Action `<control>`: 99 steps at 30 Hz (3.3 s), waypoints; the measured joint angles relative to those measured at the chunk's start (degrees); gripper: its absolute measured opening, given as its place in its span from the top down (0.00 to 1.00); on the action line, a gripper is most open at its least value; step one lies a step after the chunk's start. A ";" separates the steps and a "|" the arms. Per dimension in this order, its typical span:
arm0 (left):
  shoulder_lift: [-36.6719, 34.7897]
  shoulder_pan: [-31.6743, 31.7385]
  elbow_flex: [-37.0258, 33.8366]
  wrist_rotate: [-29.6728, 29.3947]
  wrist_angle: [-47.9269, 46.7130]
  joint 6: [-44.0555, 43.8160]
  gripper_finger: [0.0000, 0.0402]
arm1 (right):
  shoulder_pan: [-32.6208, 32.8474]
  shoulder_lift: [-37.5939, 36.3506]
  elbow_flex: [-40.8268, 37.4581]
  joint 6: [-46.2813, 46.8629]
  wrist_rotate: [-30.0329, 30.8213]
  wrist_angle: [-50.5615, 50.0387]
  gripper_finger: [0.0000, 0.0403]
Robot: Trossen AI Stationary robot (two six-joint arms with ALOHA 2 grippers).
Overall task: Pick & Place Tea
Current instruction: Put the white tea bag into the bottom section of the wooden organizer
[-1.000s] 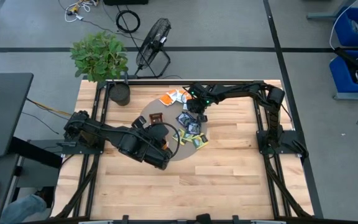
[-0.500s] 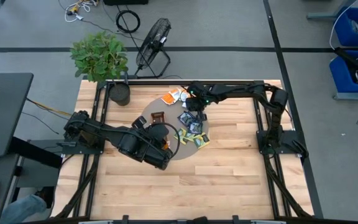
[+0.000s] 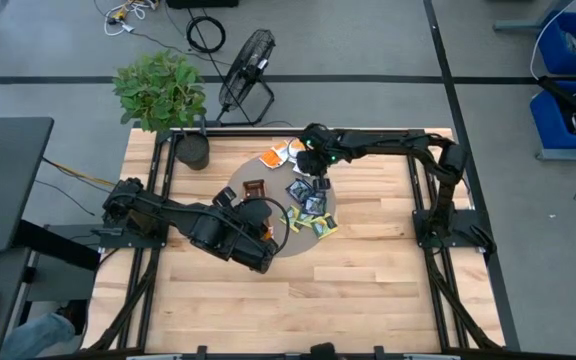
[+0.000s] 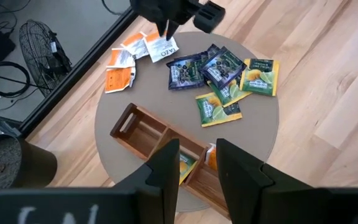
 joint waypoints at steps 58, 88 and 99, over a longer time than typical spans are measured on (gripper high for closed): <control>0.00 -0.28 0.00 -0.07 0.50 0.00 0.73 | -3.51 6.88 -0.13 10.65 -0.98 3.64 1.00; 0.00 -0.22 0.00 4.44 23.19 54.01 0.73 | 16.16 -28.55 0.00 18.55 -31.98 -7.75 1.00; 0.00 1.58 0.00 4.42 30.69 63.79 0.73 | 23.75 -29.62 0.00 18.61 -29.90 -6.81 1.00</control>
